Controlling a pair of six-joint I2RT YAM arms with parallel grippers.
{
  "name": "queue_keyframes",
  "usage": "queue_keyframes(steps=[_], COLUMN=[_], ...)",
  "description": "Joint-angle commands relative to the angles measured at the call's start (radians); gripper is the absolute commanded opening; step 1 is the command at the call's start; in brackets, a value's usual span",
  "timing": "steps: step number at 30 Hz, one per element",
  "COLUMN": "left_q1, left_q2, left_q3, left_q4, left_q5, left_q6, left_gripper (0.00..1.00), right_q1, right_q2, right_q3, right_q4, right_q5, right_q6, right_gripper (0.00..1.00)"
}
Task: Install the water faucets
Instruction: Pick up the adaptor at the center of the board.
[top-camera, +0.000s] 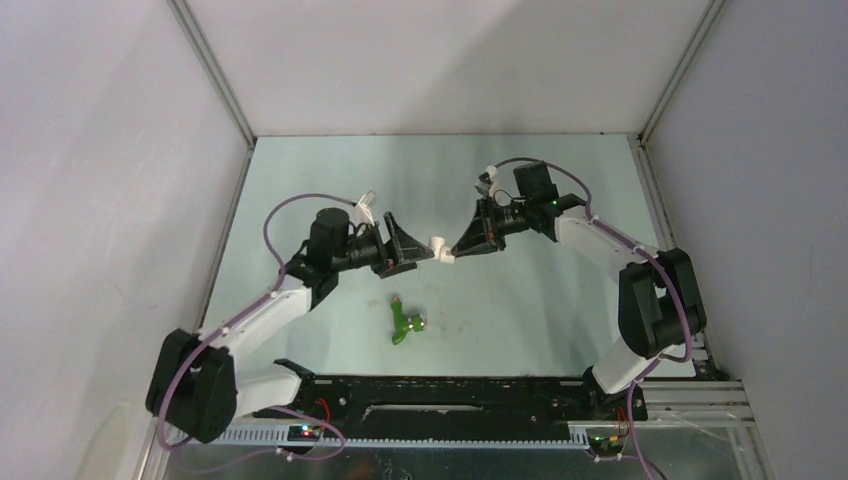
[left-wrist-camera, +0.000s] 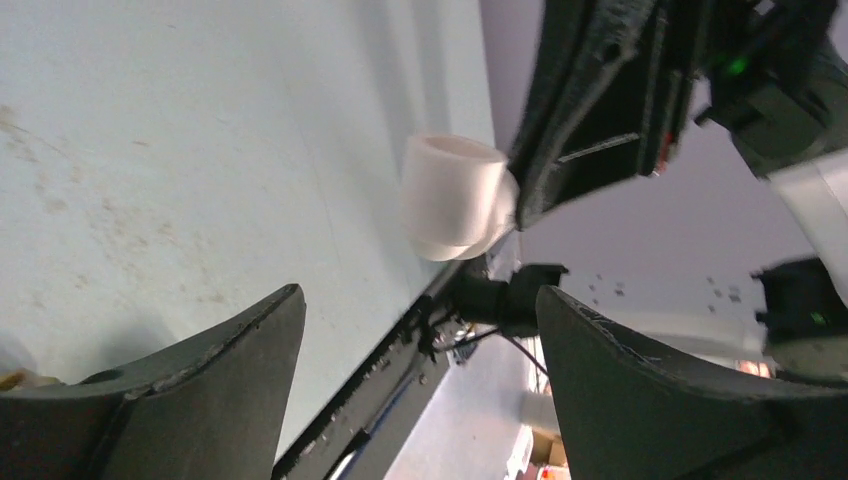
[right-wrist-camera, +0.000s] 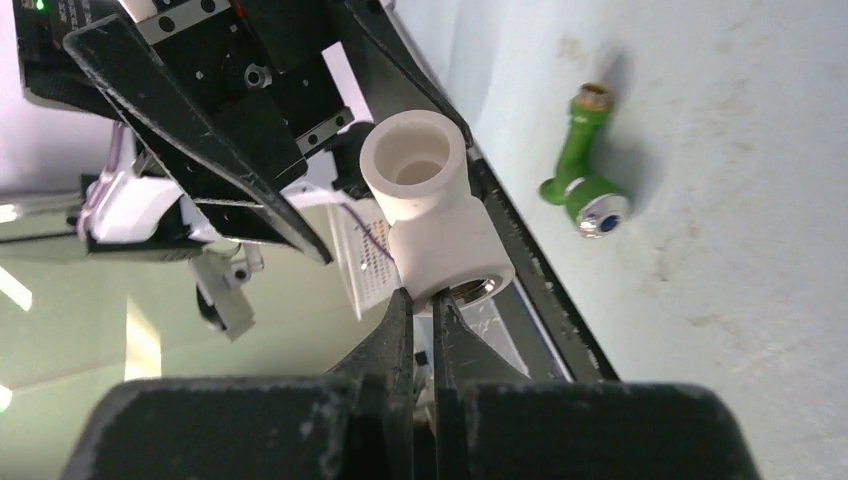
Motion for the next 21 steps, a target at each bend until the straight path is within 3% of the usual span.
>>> queue_keyframes(steps=[1,6,21], left_q1=[0.0,-0.001,-0.033], left_q2=[-0.132,-0.185,-0.094], left_q3=[-0.032,-0.085,-0.077], left_q4=[0.1,0.148,0.329], left_q5=[0.126,0.133,0.16], left_q6=[-0.02,-0.049,-0.149], left_gripper=[0.88,0.86,0.48], right_q1=[0.049,0.085,0.124], right_q2=[-0.025,-0.013,-0.009], right_q3=[0.033,0.033,0.034], right_q4=[0.113,0.154,0.171], right_q5=[-0.121,-0.143,-0.173], right_q6=[0.083,0.129,0.149], right_gripper=[0.0,0.0,0.0])
